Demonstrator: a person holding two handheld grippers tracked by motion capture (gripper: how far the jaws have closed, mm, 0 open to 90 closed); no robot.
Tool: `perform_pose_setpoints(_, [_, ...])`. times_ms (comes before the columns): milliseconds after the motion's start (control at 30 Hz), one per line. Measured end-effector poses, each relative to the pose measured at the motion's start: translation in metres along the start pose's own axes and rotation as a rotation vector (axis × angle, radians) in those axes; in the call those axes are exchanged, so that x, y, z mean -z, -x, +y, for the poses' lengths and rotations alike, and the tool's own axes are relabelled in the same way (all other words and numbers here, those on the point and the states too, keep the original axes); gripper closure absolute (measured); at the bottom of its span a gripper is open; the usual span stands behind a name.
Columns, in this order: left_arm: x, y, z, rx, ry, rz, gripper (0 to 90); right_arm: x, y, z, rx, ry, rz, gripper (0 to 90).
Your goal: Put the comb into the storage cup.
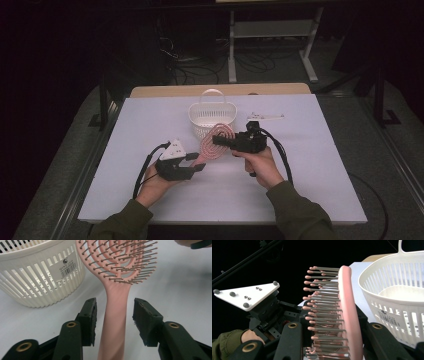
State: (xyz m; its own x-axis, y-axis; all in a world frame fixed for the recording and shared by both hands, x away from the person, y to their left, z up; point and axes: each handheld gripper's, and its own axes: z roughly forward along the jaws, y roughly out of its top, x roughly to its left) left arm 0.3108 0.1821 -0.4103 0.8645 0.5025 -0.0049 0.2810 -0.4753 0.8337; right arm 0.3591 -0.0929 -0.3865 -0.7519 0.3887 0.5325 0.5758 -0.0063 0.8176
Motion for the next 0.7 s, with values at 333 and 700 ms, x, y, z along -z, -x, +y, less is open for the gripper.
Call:
perform_pose_setpoints(333, [0.01,-0.005,-0.01,0.016,-0.02,-0.042,41.1,0.001,0.001,-0.001,0.005,-0.001,-0.012,63.0])
perform_pose_setpoints(700, [0.031,-0.011,-0.028,0.041,-0.005,-0.049,28.8,0.003,0.001,0.0,0.007,0.009,-0.013,63.0])
